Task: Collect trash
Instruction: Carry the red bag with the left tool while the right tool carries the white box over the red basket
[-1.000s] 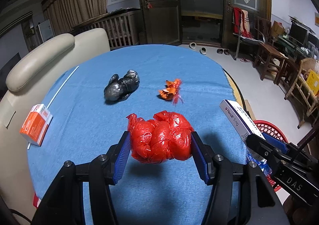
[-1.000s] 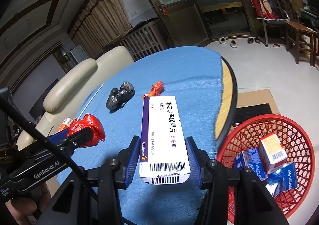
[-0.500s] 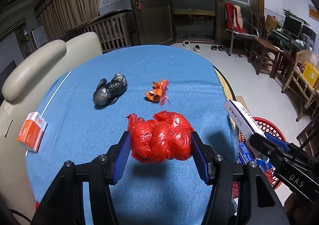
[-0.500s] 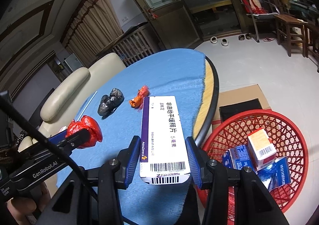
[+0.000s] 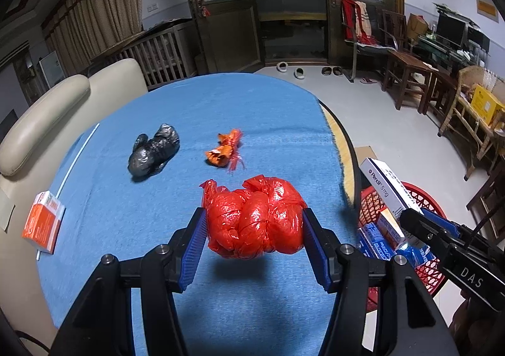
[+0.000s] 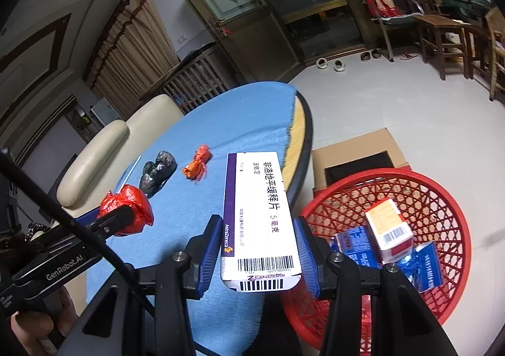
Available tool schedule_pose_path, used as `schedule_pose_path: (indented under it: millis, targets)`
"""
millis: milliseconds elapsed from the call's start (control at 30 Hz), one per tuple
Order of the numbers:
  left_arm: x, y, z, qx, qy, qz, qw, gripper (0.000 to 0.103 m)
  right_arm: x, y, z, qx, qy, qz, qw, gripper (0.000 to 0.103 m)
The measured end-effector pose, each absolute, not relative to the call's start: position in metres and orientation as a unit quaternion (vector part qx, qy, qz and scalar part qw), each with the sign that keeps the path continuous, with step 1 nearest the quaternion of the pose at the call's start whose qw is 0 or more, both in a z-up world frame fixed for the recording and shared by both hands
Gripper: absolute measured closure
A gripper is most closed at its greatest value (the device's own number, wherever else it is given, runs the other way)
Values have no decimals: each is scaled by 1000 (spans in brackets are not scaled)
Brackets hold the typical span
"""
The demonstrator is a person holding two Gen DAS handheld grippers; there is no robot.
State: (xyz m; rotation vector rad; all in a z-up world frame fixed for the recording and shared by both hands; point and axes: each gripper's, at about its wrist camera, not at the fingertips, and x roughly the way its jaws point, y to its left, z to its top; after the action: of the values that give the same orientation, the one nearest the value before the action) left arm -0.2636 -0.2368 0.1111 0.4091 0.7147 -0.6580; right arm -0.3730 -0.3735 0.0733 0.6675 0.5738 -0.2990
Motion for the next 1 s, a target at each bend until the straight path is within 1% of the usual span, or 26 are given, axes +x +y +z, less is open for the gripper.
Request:
schedule_pose_path:
  millis: [467,1000]
  targets:
    - [-284,-275,102,221,339,-349,845,42,-410,-412,55,353,270,-192,875,54]
    - [-327,-357,66,250,361,-450,777,42,-445,-464,14,376,308,-257,835,54]
